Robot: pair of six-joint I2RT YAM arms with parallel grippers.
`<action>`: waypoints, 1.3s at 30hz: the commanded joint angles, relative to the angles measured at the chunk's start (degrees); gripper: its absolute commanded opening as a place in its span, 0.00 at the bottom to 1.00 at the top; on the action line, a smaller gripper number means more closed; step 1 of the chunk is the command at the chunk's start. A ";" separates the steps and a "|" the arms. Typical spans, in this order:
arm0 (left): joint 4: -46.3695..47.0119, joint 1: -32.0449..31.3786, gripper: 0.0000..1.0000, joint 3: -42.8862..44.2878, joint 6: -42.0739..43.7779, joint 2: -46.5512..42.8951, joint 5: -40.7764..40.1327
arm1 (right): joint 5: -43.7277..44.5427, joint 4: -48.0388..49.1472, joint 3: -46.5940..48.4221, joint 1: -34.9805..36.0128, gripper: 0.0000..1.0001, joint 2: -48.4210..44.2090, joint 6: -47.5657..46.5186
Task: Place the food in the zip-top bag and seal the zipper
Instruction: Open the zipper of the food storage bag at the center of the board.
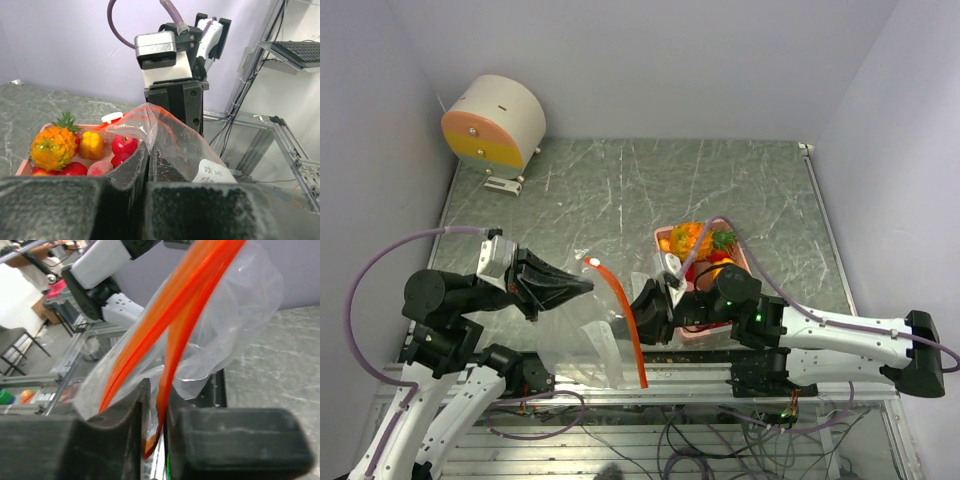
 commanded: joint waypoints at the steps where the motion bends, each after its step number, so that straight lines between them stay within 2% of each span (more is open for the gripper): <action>1: 0.17 0.37 0.07 -0.36 1.40 1.66 -3.73 | 8.84 -4.99 5.21 0.22 0.03 1.60 -0.78; 3: -2.81 0.37 0.10 0.43 2.65 2.29 -6.51 | 18.28 -9.40 7.00 0.21 0.00 2.27 -1.03; 4: -6.09 0.37 0.26 1.50 4.16 2.88 -9.77 | 24.05 -11.46 7.68 0.22 0.00 2.38 -1.04; 5: -9.97 0.37 0.58 2.94 6.04 3.64 -11.99 | 30.17 -13.36 8.10 0.22 0.00 2.40 -1.08; 6: -14.31 0.37 0.79 4.78 8.16 4.47 -14.17 | 35.45 -15.08 8.46 0.22 0.00 2.26 -0.70; 7: -18.18 0.37 0.96 6.29 9.81 5.55 -16.43 | 40.78 -16.79 8.73 0.19 0.00 2.16 -0.62; 8: -21.42 0.37 1.00 7.76 11.25 6.20 -18.53 | 45.31 -17.99 9.00 0.23 0.00 2.07 -0.84; 11: -27.05 0.37 1.00 10.64 12.73 6.97 -22.48 | 54.17 -19.99 9.73 0.20 0.00 2.09 -1.72; 15: -24.42 0.37 1.00 9.35 8.90 6.85 -21.99 | 55.93 -19.29 10.86 0.22 0.00 3.54 -4.15; 17: -19.86 0.37 0.93 6.81 3.33 6.92 -22.04 | 56.07 -19.63 12.03 0.22 0.00 5.26 -4.55; 20: -12.67 0.37 0.75 2.17 -5.64 7.15 -21.43 | 56.39 -18.78 12.73 0.22 0.00 6.89 -4.61; 24: -10.85 0.33 0.70 -1.65 -8.69 5.98 -22.61 | 63.10 -16.72 12.17 0.22 0.00 6.88 -3.36; 28: -21.69 0.37 0.76 2.11 -4.05 3.95 -28.05 | 73.66 -17.96 12.57 0.22 0.00 6.96 -2.31; 31: -25.65 0.34 0.84 4.09 -3.74 2.85 -29.74 | 76.87 -16.88 12.15 0.18 0.00 7.20 -2.13; 33: -24.64 0.35 0.95 3.04 -5.75 2.41 -28.82 | 77.03 -15.71 11.84 0.22 0.00 7.63 -2.02; 35: -21.35 0.37 1.00 0.59 -9.11 1.63 -27.65 | 75.98 -14.71 11.81 0.20 0.00 8.37 -1.92; 39: -12.93 0.37 1.00 -5.70 -17.35 -0.86 -27.44 | 72.33 -11.80 11.38 0.22 0.00 9.02 -3.03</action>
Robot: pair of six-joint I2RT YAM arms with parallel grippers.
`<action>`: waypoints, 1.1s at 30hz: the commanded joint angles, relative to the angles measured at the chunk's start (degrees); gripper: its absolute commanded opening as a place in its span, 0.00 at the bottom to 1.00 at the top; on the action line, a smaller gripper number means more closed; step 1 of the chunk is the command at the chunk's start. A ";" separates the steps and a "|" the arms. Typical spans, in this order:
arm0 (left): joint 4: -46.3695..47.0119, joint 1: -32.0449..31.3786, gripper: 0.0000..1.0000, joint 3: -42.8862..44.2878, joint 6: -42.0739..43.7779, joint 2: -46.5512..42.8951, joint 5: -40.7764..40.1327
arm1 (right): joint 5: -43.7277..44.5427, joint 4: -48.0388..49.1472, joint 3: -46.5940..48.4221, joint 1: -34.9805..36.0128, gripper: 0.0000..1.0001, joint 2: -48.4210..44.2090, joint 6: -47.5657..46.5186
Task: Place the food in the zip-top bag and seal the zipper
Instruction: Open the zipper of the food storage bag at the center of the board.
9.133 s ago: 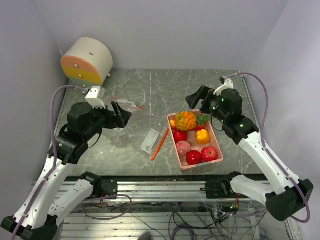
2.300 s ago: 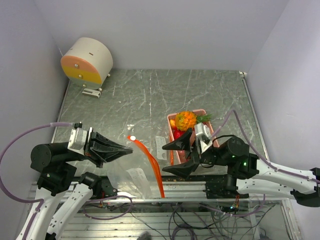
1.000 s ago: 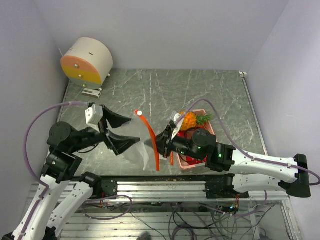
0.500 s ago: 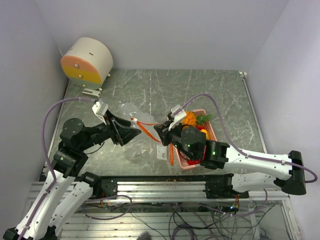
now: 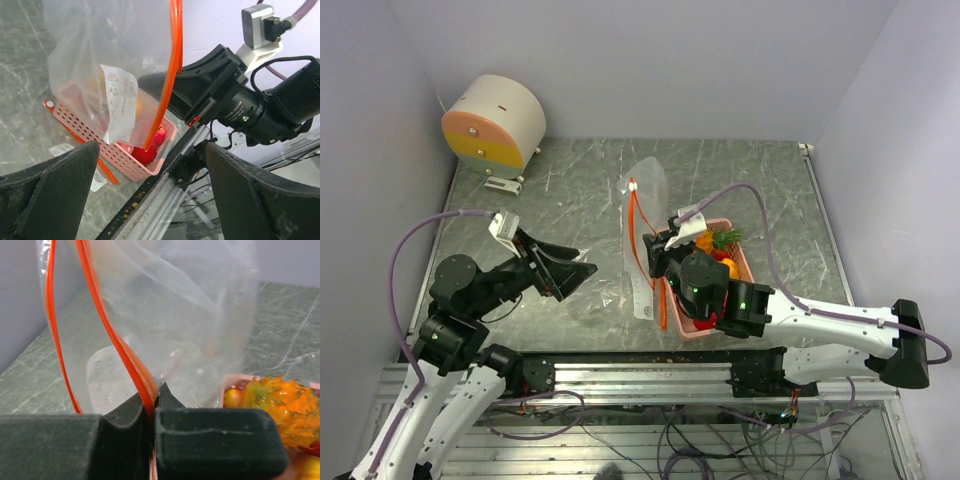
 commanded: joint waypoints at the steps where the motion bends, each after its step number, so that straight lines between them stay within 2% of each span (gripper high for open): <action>1: 7.95 0.37 1.00 -5.77 -9.33 -1.76 -0.71 | -1.31 5.13 0.14 0.11 0.00 0.93 -0.72; 10: 14.10 0.37 1.00 -5.70 -10.76 3.79 -5.93 | -4.41 6.05 1.28 0.11 0.00 4.05 -1.60; 20: 21.05 0.25 1.00 -4.44 -11.65 11.61 -4.21 | -4.80 5.38 3.70 0.11 0.00 7.30 -1.90; 33: 16.01 -0.40 1.00 -2.68 -8.01 11.93 -7.70 | -4.06 4.83 9.15 0.11 0.00 13.45 -1.95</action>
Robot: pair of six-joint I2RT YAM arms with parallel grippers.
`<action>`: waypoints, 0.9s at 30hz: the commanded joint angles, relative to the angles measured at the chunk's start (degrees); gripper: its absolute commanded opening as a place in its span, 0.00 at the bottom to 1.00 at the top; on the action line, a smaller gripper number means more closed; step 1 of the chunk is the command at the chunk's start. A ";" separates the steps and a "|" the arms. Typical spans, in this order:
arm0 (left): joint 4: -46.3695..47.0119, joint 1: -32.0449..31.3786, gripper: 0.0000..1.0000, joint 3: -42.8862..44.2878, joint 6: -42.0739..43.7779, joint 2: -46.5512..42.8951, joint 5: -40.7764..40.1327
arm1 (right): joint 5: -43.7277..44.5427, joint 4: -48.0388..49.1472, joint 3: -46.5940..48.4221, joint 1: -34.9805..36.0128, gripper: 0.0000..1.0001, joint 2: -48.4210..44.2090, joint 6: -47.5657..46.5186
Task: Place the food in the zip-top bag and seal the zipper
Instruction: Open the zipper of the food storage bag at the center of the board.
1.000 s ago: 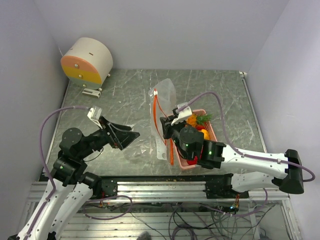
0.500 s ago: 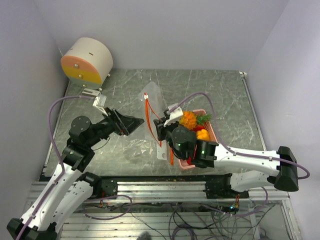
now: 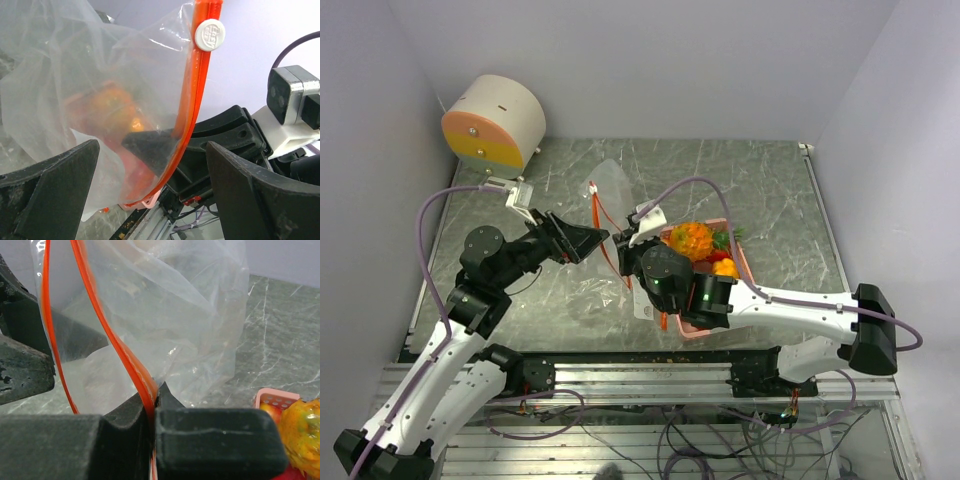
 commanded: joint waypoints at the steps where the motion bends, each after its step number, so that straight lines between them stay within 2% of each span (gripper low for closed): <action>1: -1.19 -0.33 1.00 1.84 2.51 -0.21 -2.56 | 0.54 1.13 2.25 0.11 0.00 1.27 -0.55; 3: -2.11 -0.43 0.98 1.53 3.25 -0.23 -3.42 | 0.50 0.92 2.90 0.11 0.00 1.95 -0.54; 8: -7.24 -0.88 0.83 1.39 6.75 -0.49 -7.99 | 0.17 1.61 3.08 0.09 0.00 2.00 -0.20; 14: -8.67 -1.19 0.59 0.88 7.98 2.08 -12.12 | -5.35 4.47 1.49 0.11 0.00 -0.07 -0.37; 16: -10.15 -1.41 0.48 1.66 8.92 2.60 -14.44 | -5.31 4.43 0.89 0.11 0.00 -0.90 0.05; 17: -11.50 -1.51 0.39 2.29 9.55 2.75 -15.88 | -5.09 4.08 0.62 0.11 0.00 -1.33 0.29; 18: -13.05 -1.56 0.22 3.14 10.29 2.84 -17.33 | -4.21 3.69 0.43 0.11 0.00 -1.74 0.38; 19: -15.12 -1.60 0.09 4.30 11.39 2.93 -19.09 | -2.13 3.04 0.17 0.07 0.00 -1.94 0.48; 24: -31.76 -1.61 0.07 14.72 17.04 3.57 -29.65 | 8.33 -0.20 -2.23 -0.94 0.00 -4.03 2.04; 27: -41.81 -1.60 0.07 21.59 19.56 3.86 -38.80 | 9.31 -3.04 -5.04 -4.03 0.00 -6.30 5.10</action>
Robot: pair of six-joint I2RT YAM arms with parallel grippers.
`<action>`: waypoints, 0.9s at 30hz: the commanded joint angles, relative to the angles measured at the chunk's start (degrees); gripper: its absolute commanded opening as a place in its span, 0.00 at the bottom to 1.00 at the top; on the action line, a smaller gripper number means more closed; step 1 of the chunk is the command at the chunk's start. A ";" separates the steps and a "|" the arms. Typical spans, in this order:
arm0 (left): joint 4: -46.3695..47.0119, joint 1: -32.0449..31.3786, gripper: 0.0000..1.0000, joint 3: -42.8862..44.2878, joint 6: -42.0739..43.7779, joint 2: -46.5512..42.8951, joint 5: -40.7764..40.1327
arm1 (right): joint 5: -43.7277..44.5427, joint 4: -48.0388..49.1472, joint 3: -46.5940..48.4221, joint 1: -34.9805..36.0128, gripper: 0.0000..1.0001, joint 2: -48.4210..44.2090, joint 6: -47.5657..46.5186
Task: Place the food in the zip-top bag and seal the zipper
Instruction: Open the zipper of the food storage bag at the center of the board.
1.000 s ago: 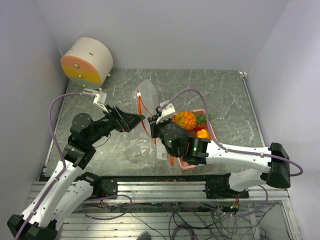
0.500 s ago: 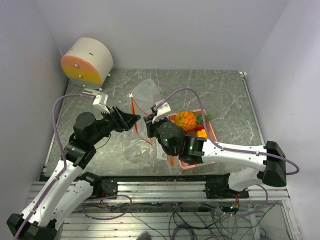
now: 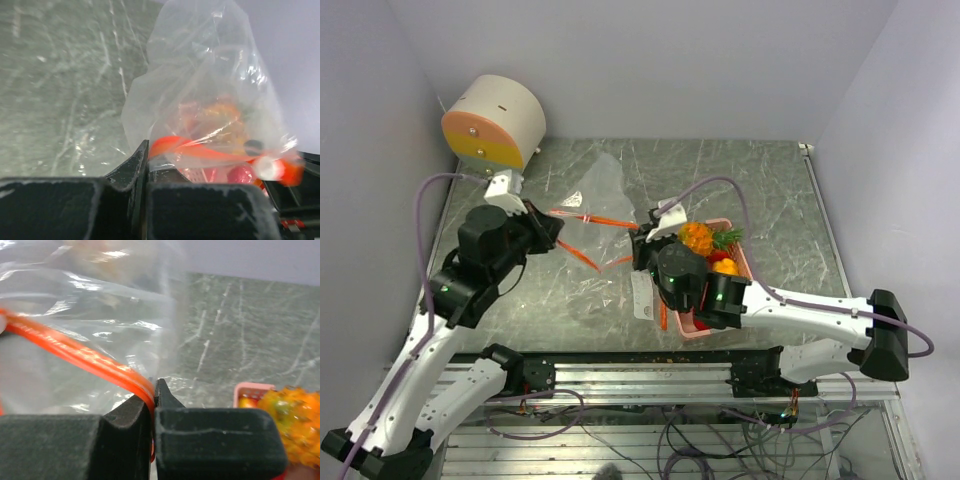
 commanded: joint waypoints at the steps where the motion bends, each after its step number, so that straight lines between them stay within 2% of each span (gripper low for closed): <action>1: -16.40 -0.17 0.07 9.77 6.49 -0.44 -16.15 | 5.24 -3.52 -4.51 -4.56 0.00 -3.98 4.86; 6: -22.91 -0.17 0.07 15.60 8.91 2.24 -17.79 | -7.61 -0.92 -9.14 -13.17 0.00 -2.36 11.52; 10: -25.04 -0.17 0.07 16.41 9.50 5.00 -14.55 | -14.56 2.37 -8.13 -13.70 0.00 6.52 13.82; 14: -22.33 -0.17 0.07 12.23 8.31 4.95 -12.78 | -21.52 3.30 -5.97 -14.11 0.00 11.04 14.09; 15: -21.00 -0.17 0.07 10.48 7.83 4.88 -11.76 | -21.97 3.13 -5.91 -14.10 0.09 10.62 13.34; 18: -16.34 -0.37 0.07 4.73 5.90 5.36 -9.83 | -21.18 1.48 -6.20 -14.06 0.51 7.67 11.03; 20: -13.31 -0.78 0.07 1.20 4.70 6.07 -9.76 | -20.43 -0.27 -6.71 -14.06 0.73 5.12 9.76; 21: -11.84 -1.17 0.07 -0.24 4.16 6.47 -9.92 | -20.23 -1.37 -6.85 -14.12 0.81 3.90 9.43; 27: -4.84 -4.04 0.07 -4.62 1.85 9.69 -11.40 | -18.69 -10.54 -7.09 -14.17 0.94 -4.74 10.51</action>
